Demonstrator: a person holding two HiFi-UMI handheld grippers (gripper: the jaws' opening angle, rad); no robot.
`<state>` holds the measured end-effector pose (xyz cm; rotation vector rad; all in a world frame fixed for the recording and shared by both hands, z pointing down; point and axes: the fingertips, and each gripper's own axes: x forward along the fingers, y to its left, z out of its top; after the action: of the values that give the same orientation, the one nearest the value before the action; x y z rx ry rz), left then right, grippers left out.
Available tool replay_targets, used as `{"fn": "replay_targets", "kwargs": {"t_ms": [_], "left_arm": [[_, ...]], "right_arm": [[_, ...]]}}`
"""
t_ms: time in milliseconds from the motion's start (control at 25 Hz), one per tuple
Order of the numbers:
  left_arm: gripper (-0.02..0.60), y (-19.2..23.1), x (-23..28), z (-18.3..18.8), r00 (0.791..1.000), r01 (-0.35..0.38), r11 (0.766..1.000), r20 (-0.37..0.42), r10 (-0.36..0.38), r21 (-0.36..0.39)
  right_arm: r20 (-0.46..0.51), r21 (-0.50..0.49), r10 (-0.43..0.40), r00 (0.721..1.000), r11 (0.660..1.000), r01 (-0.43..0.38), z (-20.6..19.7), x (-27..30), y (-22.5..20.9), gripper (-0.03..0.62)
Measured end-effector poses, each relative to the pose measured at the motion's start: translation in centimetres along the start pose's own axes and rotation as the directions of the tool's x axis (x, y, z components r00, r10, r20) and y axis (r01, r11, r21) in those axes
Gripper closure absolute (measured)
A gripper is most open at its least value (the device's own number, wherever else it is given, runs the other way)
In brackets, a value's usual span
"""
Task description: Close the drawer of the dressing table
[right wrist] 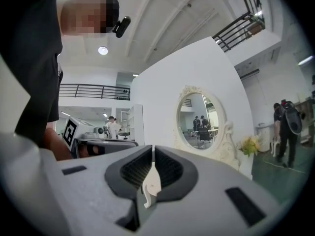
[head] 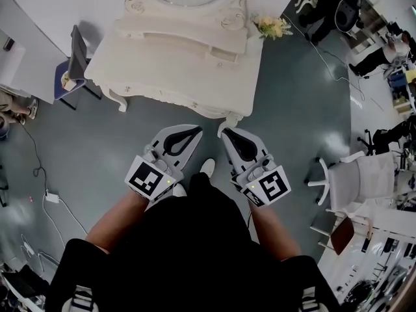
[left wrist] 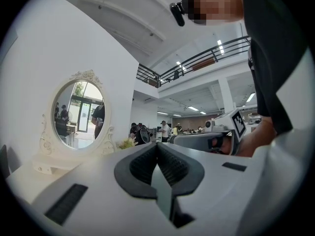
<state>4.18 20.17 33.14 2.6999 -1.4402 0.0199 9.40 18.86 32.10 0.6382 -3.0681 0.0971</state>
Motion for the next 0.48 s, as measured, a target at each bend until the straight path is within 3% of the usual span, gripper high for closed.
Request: {"fn": "replay_targets", "kwargs": {"t_ms": [160,480], "left_arm": [[0.586,2.2,3.0,0.8,1.000,-0.009,1.000,0.030,0.009,-0.003],[0.586,5.6,8.1,2.0,0.998,-0.060,0.998,0.002,0.060,0.017]], "right_arm": [[-0.001,0.002,0.007,1.000,1.000,-0.007,0.2,1.8,-3.4,0.589],[0.014,-0.001,0.036,0.999,0.999,-0.036,1.2,4.1,-9.0,0.591]]}}
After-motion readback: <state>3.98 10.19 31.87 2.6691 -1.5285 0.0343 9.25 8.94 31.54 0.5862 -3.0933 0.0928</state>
